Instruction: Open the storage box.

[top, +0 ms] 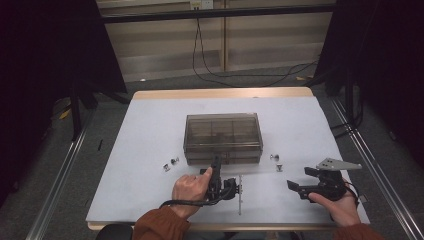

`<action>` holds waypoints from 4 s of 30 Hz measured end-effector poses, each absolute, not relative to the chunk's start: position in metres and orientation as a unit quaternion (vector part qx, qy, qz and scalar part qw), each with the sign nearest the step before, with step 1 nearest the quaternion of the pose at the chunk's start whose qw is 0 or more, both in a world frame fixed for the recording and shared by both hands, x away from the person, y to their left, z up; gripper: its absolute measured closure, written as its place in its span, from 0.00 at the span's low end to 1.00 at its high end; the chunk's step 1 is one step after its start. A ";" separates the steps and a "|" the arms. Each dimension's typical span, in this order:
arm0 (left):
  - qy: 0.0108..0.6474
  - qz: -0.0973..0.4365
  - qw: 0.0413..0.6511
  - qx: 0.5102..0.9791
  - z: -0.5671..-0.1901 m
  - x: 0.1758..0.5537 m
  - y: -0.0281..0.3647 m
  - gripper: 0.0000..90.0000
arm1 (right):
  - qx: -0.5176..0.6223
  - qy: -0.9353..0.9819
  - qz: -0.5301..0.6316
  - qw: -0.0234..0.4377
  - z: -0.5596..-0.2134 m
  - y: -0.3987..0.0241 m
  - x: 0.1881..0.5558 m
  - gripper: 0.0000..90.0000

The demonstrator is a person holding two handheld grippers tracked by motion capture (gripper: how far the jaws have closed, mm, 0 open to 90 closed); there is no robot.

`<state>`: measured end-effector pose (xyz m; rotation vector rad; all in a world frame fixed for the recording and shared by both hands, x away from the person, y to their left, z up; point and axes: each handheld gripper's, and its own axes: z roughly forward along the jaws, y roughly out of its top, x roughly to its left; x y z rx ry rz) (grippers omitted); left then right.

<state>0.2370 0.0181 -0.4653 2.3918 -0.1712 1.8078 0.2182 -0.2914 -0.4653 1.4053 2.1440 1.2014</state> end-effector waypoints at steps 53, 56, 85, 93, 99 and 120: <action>0.074 0.204 0.358 0.908 -0.393 0.286 0.084 0.60 | 0.491 0.750 0.417 0.150 -0.466 -0.291 0.219 0.13; 0.088 0.182 0.350 0.915 -0.384 0.293 0.084 0.55 | 0.492 0.749 0.417 0.150 -0.466 -0.291 0.219 0.13; 0.041 0.071 0.280 0.956 -0.374 0.347 0.057 0.77 | 0.490 0.751 0.418 0.147 -0.466 -0.291 0.219 0.13; 0.019 0.057 0.246 0.967 -0.378 0.349 0.045 0.74 | 0.489 0.751 0.418 0.145 -0.466 -0.291 0.219 0.13; 0.008 0.068 0.234 0.970 -0.382 0.347 0.041 0.78 | 0.489 0.752 0.417 0.143 -0.466 -0.291 0.219 0.13; -0.015 0.042 0.238 0.970 -0.381 0.330 0.042 0.85 | 0.490 0.752 0.417 0.144 -0.466 -0.291 0.219 0.13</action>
